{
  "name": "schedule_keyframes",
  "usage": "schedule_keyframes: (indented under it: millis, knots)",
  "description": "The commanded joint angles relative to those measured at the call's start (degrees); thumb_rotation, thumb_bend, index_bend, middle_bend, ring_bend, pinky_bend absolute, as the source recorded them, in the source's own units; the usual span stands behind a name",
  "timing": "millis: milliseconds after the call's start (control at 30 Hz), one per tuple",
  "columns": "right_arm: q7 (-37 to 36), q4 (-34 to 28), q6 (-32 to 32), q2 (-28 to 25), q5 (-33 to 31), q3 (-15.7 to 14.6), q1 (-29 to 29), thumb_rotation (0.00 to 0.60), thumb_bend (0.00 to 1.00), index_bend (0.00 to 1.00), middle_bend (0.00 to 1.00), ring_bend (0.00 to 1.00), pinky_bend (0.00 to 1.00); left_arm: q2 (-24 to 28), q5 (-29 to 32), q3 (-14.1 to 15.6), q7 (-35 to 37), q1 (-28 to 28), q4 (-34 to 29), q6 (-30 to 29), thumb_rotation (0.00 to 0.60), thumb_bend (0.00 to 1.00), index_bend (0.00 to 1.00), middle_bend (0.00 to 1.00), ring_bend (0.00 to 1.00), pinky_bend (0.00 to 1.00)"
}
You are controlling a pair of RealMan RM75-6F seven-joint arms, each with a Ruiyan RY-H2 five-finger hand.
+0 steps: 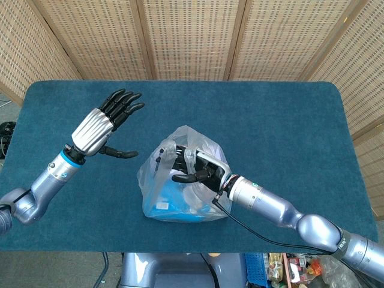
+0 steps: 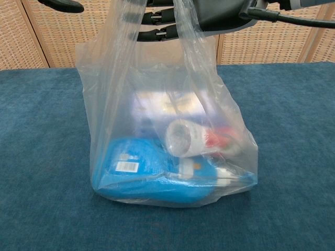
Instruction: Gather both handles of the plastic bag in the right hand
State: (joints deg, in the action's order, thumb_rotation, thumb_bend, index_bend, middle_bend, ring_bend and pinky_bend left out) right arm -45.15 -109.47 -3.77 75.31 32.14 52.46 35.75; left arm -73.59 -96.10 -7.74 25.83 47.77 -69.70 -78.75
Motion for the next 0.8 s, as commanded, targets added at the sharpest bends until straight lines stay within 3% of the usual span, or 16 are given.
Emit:
schedule_keyframes:
  millis: [33, 433, 800]
  knots:
    - [-0.2, 0.1, -0.4, 0.0, 0.0, -0.2, 0.3, 0.600, 0.00, 0.25, 0.30, 0.18, 0.11, 0.6, 0.2, -0.1, 0.5, -0.4, 0.7, -0.5, 0.449, 0.00, 0.00, 0.00, 0.00, 0.00]
    - [-2.5, 0.2, -4.2, 0.7, -1.3, -2.1, 3.6, 0.600, 0.00, 0.25, 0.30, 0.18, 0.12, 5.8, 4.2, -2.8, 3.9, -2.7, 2.9, -1.7, 0.499, 0.00, 0.00, 0.00, 0.00, 0.00]
    - [-4.0, 1.9, -7.0, 0.4, -2.0, -2.4, 6.6, 0.600, 0.00, 0.25, 0.30, 0.18, 0.13, 5.4, 5.4, -3.7, 4.7, -3.2, 4.7, -1.3, 0.538, 0.00, 0.00, 0.00, 0.00, 0.00]
